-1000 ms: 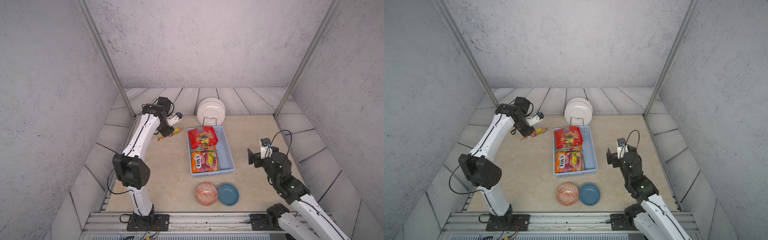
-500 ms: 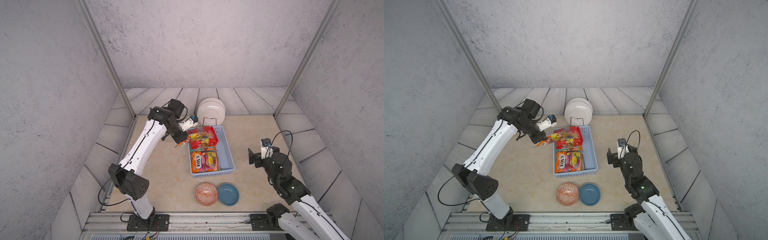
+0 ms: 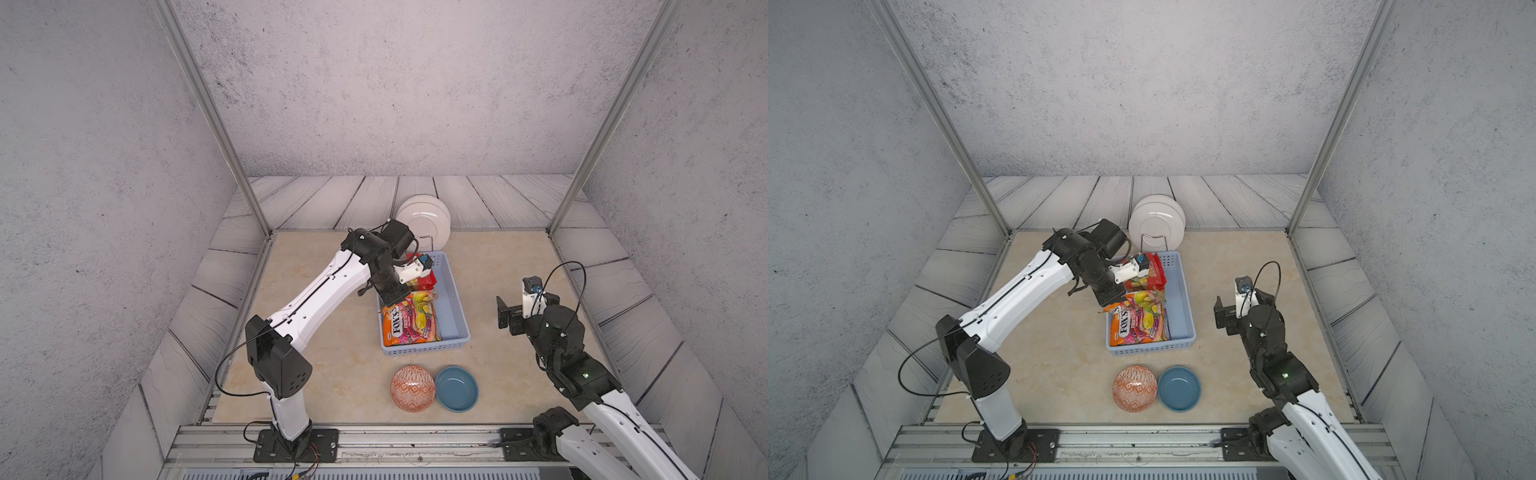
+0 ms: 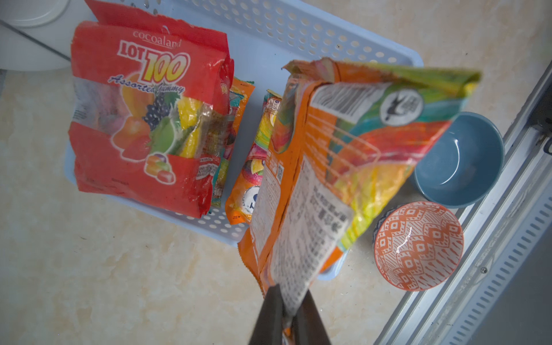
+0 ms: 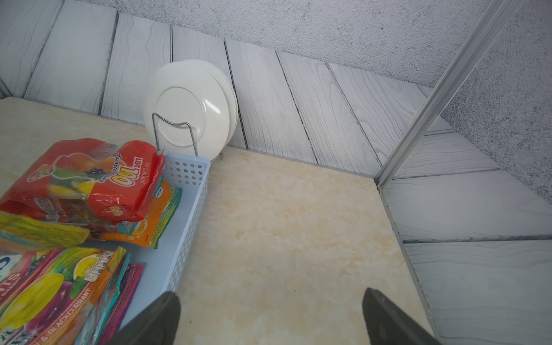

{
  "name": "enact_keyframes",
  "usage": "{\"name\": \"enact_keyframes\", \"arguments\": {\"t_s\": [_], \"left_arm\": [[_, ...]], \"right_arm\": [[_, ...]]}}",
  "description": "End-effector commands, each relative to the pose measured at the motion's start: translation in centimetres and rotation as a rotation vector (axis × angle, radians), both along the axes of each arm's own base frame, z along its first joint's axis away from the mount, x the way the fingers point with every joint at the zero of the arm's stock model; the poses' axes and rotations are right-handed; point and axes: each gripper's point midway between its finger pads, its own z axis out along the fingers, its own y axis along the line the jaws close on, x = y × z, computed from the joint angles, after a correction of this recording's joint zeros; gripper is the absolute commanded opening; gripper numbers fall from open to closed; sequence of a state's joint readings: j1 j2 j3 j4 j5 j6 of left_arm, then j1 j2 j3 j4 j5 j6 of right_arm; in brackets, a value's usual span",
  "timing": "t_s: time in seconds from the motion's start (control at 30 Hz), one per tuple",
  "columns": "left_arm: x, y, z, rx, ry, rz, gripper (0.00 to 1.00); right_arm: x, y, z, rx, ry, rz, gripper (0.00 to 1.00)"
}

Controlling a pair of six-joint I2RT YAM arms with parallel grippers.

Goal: Put the candies in the basket
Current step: Place the candy in the basket.

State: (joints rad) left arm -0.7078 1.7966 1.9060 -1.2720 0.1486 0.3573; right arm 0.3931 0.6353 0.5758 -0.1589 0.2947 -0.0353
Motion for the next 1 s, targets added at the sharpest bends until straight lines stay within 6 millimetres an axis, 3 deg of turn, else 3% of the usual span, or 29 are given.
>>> {"name": "enact_keyframes", "arguments": {"t_s": [0.0, 0.17, 0.5, 0.6, 0.7, 0.83, 0.97], "left_arm": [[2.1, 0.1, -0.8, 0.036, -0.068, 0.064, 0.0], [3.0, -0.6, -1.8, 0.033, -0.094, 0.079, 0.0], [2.4, -1.3, -4.8, 0.078, -0.028, 0.046, 0.0], [1.6, -1.1, -5.7, 0.096, 0.0, 0.037, 0.0], [0.1, -0.9, -6.0, 0.116, 0.0, -0.004, 0.0], [-2.5, -1.8, -6.8, 0.11, 0.012, -0.093, 0.0], [-3.8, -2.6, -7.6, 0.117, 0.044, -0.123, 0.0]], "right_arm": [[0.0, -0.5, -0.2, -0.012, 0.001, -0.022, 0.99], [-0.1, -0.2, 0.3, 0.0, -0.027, -0.003, 0.99], [0.0, -0.4, 0.0, -0.009, -0.009, -0.016, 0.99], [-0.2, -0.2, 0.7, 0.01, -0.043, 0.0, 0.99], [-0.2, -0.4, -0.1, -0.009, -0.011, -0.017, 0.99], [-0.2, 0.1, 0.6, 0.013, -0.041, 0.011, 0.99], [0.0, -0.2, -0.1, -0.009, -0.007, -0.006, 0.99]]}}
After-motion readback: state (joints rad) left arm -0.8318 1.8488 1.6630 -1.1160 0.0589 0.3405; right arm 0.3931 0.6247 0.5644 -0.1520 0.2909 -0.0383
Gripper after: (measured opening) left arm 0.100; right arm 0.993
